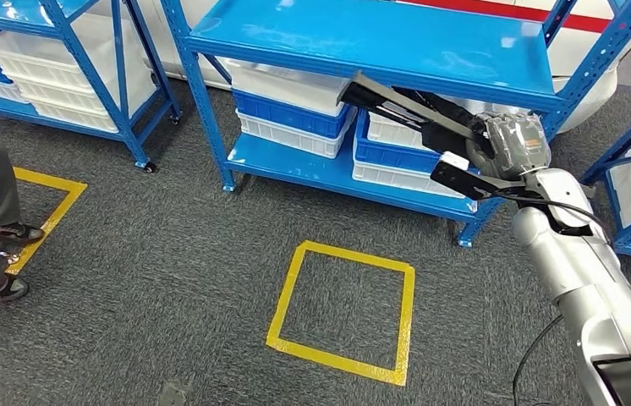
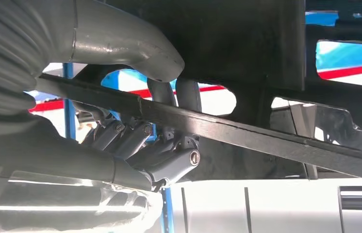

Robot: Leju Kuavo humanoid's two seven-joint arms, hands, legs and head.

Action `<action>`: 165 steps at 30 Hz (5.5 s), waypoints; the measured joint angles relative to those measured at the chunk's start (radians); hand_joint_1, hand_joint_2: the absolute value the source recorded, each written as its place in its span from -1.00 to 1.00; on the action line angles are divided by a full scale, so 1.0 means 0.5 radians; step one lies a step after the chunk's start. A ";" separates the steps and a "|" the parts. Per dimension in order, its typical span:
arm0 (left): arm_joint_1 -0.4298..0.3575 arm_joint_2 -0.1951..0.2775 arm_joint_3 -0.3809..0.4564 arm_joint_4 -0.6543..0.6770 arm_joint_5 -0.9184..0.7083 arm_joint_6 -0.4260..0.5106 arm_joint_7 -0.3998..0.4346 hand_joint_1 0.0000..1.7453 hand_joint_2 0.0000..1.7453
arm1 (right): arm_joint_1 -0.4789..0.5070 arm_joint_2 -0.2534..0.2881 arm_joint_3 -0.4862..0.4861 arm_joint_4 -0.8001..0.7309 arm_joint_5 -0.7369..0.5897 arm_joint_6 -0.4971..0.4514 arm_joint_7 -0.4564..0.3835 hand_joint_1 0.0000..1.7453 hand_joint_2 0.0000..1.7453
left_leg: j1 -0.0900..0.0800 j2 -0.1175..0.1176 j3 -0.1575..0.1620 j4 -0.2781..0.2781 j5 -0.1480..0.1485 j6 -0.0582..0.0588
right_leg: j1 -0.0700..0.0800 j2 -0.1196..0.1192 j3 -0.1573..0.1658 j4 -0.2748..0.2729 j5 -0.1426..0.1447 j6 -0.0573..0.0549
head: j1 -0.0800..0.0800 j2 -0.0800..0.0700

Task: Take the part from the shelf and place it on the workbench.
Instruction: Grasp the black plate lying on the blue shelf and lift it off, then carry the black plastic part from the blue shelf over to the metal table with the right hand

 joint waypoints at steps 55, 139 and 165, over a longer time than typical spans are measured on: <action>-0.021 0.027 -0.018 -0.030 -0.010 -0.026 -0.011 -1.00 1.00 | 0.179 -0.055 -0.244 -0.255 0.066 0.012 0.079 1.00 1.00 | -0.021 -0.012 0.242 -0.023 -0.179 0.046 | 0.021 -0.001 -0.266 -0.100 0.048 -0.115 | -0.019 0.000; 0.049 0.044 -0.016 -0.032 -0.009 -0.057 -0.090 -1.00 1.00 | 0.166 -0.116 -0.534 -0.487 0.013 0.099 0.067 1.00 1.00 | 0.058 0.082 0.072 0.172 -0.158 -0.154 | 0.008 -0.168 0.105 -0.355 0.051 -0.119 | -0.027 0.000; 0.077 0.051 0.044 -0.029 0.054 -0.047 -0.078 -1.00 1.00 | 0.002 -0.015 -0.606 -0.560 0.031 0.219 0.131 1.00 1.00 | 0.010 -0.218 0.012 0.138 -0.125 -0.086 | -0.005 0.050 0.042 -0.332 0.084 -0.089 | -0.018 0.000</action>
